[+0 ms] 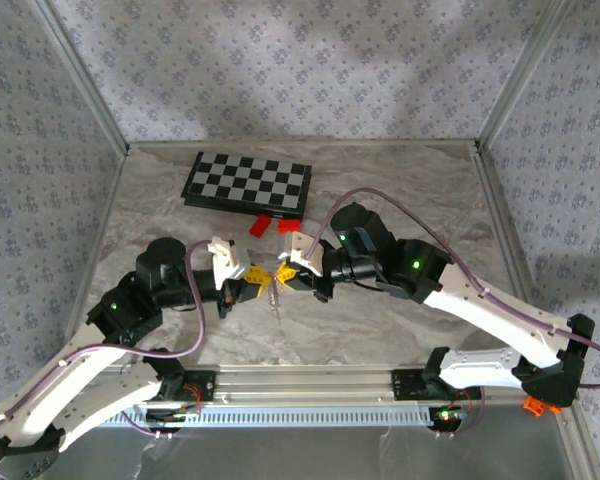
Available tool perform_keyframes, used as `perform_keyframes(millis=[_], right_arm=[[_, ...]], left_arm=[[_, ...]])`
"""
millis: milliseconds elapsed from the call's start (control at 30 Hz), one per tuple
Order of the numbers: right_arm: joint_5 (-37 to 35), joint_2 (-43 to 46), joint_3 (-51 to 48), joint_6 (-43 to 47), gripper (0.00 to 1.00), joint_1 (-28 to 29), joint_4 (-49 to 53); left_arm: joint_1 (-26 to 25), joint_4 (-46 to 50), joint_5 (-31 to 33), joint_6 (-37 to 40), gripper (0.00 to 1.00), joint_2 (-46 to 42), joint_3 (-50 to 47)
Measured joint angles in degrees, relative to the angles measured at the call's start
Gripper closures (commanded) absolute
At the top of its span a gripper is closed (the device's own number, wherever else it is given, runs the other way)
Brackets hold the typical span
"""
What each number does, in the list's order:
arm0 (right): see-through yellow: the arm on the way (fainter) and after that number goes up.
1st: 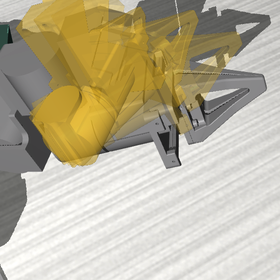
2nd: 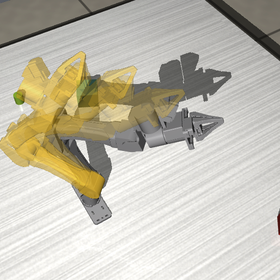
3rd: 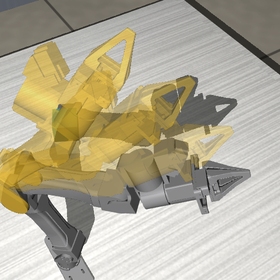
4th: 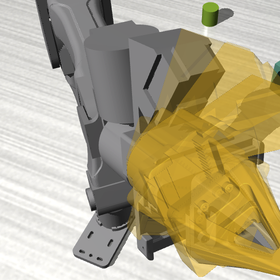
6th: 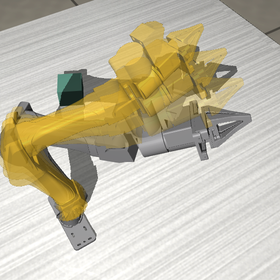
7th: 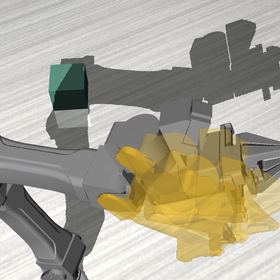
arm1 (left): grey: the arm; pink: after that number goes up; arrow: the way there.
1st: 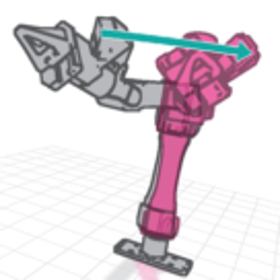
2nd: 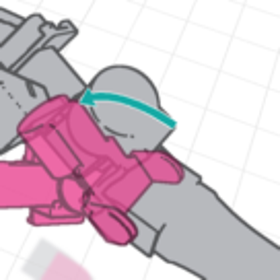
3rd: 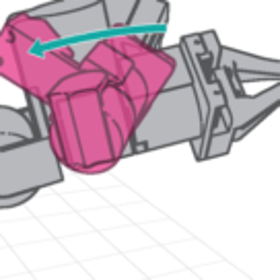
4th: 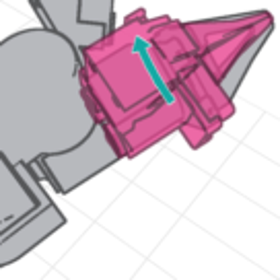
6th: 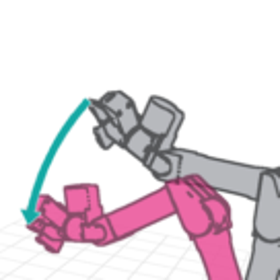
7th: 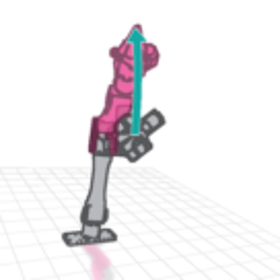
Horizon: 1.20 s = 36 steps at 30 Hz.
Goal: Put the keys on the keyring
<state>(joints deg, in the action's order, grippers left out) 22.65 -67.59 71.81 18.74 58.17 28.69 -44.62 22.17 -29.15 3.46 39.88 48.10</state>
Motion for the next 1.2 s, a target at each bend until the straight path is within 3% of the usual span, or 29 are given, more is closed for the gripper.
perform_keyframes(millis=[700, 1200], right_arm=[[-0.7, 1.4, -1.8, 1.9, 1.0, 0.9, -1.6], [-5.0, 3.7, -4.6, 6.9, 1.0, 3.5, -3.3]], left_arm=[[-0.2, 0.4, -0.2, 0.2, 1.0, 0.0, 0.2], [-0.5, 0.7, -1.0, 0.0, 1.0, 0.4, 0.2]])
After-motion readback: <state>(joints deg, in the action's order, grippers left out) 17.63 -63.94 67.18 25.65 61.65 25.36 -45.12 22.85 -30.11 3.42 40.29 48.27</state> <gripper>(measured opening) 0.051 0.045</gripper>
